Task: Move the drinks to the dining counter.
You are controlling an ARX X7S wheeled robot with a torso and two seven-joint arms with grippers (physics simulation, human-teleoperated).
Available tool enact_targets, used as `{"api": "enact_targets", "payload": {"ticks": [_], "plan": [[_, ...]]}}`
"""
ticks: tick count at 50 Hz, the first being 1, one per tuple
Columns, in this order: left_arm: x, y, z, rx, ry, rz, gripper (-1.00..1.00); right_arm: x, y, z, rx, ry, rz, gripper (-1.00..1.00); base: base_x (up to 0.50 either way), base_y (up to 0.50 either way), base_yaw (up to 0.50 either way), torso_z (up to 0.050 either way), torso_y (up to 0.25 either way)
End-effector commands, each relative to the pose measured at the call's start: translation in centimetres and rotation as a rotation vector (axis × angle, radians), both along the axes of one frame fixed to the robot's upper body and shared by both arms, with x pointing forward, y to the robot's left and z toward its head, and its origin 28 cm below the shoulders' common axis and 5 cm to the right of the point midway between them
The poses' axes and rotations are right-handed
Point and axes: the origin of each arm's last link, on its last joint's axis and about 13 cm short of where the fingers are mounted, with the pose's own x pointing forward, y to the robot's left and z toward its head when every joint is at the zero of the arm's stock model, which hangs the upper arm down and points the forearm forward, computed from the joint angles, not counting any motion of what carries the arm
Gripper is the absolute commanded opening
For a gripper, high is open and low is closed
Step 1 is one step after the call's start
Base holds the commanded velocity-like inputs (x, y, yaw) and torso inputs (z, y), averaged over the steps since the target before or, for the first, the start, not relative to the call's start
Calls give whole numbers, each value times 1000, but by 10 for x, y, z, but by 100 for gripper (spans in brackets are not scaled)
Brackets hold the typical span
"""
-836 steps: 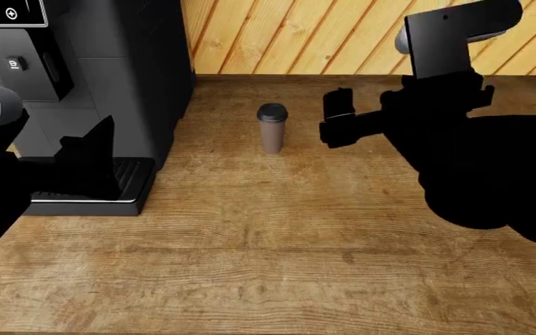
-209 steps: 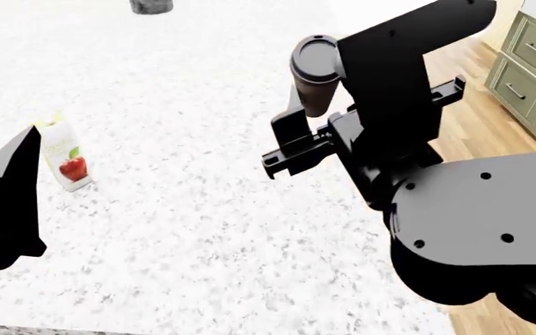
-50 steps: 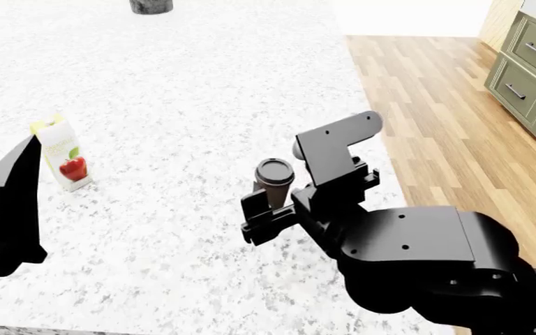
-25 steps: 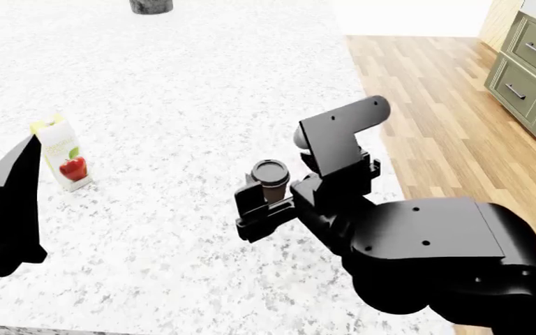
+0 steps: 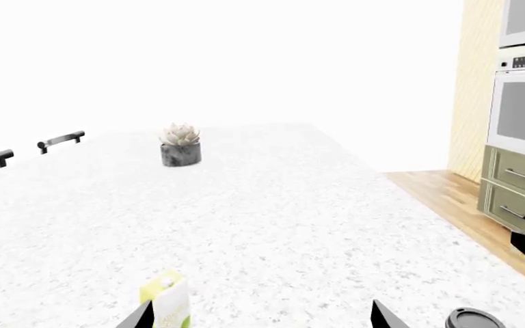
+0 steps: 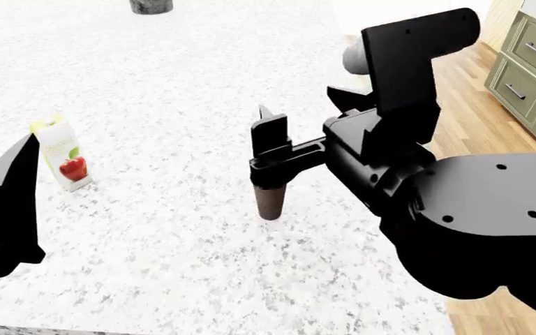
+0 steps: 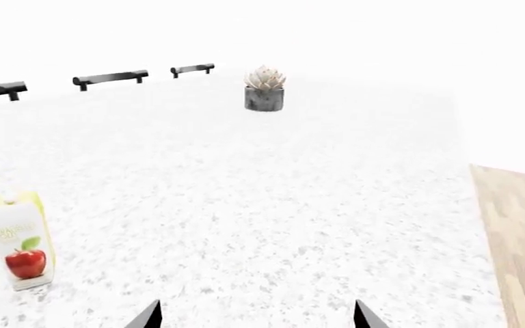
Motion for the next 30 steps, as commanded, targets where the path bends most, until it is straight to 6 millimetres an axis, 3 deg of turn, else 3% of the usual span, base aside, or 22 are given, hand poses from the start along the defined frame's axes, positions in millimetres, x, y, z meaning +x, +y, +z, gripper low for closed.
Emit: {"api": "enact_targets", "payload": {"ticks": [1,20,30], "plan": [[-1,0,1,3,-1,0,100,-18,-9,29,54,-104,-21,100,0,0,0,0,0],[-3,-1,6,10,-12,-1,100,-43,-21,64,122,-242,-76,100,0,0,0,0,0],[-3,-2,6,16,-11,-1,100,-50,-23,71,155,-279,-86,100,0,0,0,0,0]]}}
